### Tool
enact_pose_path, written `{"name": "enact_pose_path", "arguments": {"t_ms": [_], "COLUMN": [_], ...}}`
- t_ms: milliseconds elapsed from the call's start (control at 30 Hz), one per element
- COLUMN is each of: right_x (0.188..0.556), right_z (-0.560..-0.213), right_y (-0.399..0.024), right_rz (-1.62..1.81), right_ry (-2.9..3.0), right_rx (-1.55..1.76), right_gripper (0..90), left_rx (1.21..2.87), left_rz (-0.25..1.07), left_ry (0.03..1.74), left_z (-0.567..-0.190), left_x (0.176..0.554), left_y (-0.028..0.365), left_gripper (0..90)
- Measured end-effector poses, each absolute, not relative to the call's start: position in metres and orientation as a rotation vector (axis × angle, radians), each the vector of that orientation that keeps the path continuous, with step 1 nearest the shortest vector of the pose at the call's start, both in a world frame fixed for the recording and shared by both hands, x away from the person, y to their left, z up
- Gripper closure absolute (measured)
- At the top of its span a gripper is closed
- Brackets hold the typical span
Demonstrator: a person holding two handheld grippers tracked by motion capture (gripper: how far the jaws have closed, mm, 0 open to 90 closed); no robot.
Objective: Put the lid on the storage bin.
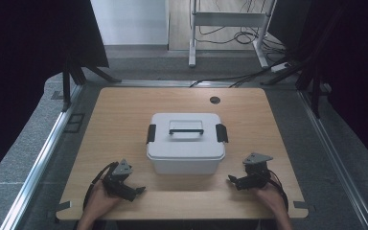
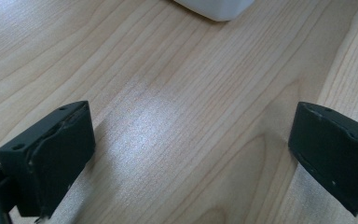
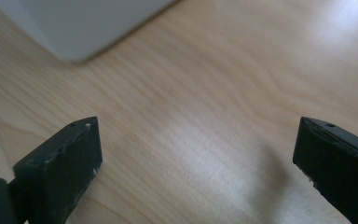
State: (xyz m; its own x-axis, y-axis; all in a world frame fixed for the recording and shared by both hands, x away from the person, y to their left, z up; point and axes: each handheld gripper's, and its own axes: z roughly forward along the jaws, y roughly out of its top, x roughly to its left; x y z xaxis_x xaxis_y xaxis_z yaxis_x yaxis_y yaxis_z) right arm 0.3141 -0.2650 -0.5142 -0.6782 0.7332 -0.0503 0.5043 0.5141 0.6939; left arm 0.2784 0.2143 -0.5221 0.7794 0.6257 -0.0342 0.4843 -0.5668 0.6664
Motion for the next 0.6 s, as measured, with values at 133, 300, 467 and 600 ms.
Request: {"name": "enact_pose_path", "arguments": {"t_ms": [133, 300, 467, 600], "right_x": [0.3139, 0.3144, 0.3138, 0.3135], "right_z": [-0.5185, -0.5190, -0.5191, -0.5193], "right_y": [-0.2660, -0.2662, -0.2661, -0.2662], "right_rz": [0.977, 0.981, 0.977, 0.976], "right_ry": [2.415, 2.414, 2.411, 2.410], "right_rx": [1.072, 1.111, 1.118, 1.118], "right_gripper": [0.0, 0.0, 0.0, 0.0], "left_rx": [2.286, 2.285, 2.286, 2.286], "left_rz": [0.269, 0.269, 0.269, 0.269], "left_ry": [0.821, 0.821, 0.821, 0.821], "left_z": [-0.5221, -0.5221, -0.5222, -0.5222], "left_x": [0.2783, 0.2782, 0.2779, 0.2779], "left_y": [0.2143, 0.2143, 0.2142, 0.2142], "left_gripper": [0.5, 0.6, 0.7, 0.6]}}
